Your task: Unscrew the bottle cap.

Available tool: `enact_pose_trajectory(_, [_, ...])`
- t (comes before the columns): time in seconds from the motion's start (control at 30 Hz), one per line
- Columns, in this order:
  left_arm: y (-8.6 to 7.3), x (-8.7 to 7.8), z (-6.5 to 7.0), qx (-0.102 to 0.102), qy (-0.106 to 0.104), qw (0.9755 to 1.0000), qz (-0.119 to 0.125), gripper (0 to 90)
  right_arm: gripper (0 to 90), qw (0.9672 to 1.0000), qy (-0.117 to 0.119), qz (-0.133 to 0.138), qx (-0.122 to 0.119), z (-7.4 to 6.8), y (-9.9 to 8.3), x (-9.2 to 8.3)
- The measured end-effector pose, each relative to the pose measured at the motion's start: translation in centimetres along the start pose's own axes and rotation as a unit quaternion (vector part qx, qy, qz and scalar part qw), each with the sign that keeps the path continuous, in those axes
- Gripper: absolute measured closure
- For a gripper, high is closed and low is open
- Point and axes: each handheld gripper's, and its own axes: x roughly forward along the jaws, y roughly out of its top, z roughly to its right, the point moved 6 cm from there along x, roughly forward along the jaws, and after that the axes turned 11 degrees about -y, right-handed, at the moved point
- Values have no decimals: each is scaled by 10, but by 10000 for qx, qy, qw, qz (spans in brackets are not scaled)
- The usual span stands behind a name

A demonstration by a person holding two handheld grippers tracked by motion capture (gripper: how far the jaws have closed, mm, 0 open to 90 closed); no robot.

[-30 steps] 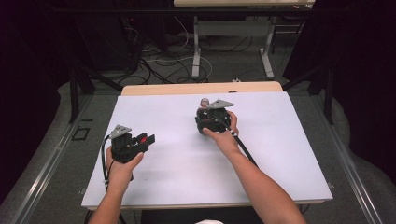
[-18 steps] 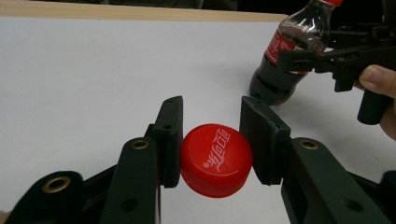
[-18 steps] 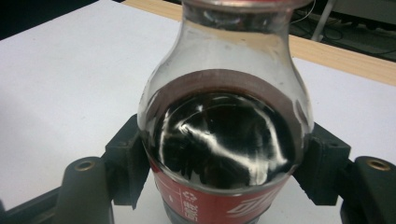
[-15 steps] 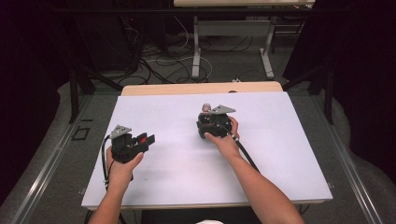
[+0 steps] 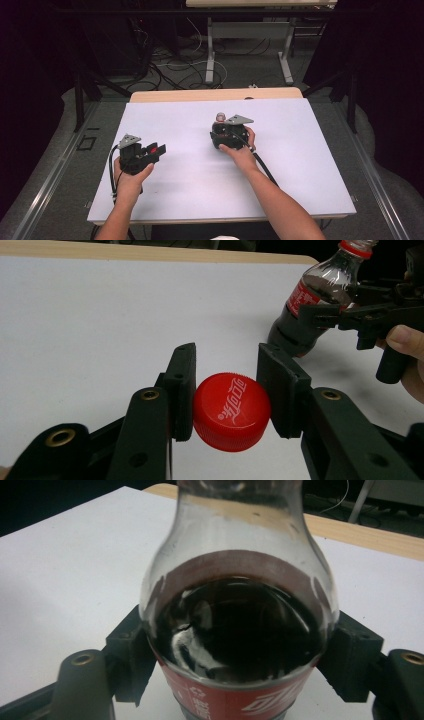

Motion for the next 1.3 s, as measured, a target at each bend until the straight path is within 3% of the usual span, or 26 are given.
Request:
enact_pose_trajectory(0.23, [-1,0,0,-16,-16,10000,-15,613,151,9994,-9,-354,-49,1,-11,5])
enact_pose_trajectory(0.37, [-1,1,0,-16,-11,10000,-12,613,107,9992,-53,-367,-148,1,-14,5])
enact_pose_trajectory(0.43, [-1,1,0,-4,-11,10000,-21,613,107,9991,-205,-347,-128,2,-14,5])
enact_pose_trajectory(0.53, [-2,1,0,-15,-12,10000,-46,613,104,9985,-234,-486,93,3,-15,4])
enact_pose_trajectory(0.63, [-2,2,-2,-18,4,10000,-66,613,82,9982,-273,-516,162,6,-15,3])
enact_pose_trajectory(0.77, [-3,3,-2,-23,13,10000,-60,613,0,9979,-229,-598,58,6,-16,-4])
enact_pose_trajectory(0.87, [-3,3,-3,-27,25,10000,-62,613,0,9975,-335,-615,-51,7,-15,-10])
enact_pose_trajectory(1.03, [-4,4,-3,-27,41,10000,-75,613,0,9969,-310,-693,-196,6,-15,-22])
enact_pose_trajectory(1.17, [-5,6,-3,-35,36,10000,-57,613,0,9968,-220,-757,-126,3,-14,-35])
enact_pose_trajectory(1.2, [-5,6,-3,-34,16,9999,-96,613,0,9958,-165,-897,-123,2,-14,-40])
enact_pose_trajectory(1.23, [-5,6,-3,-26,27,9999,-113,613,0,9965,-121,-817,-143,0,-14,-42])
enact_pose_trajectory(1.3, [-6,7,-2,-15,22,9999,-122,613,0,9954,-72,-921,-247,-1,-15,-50])
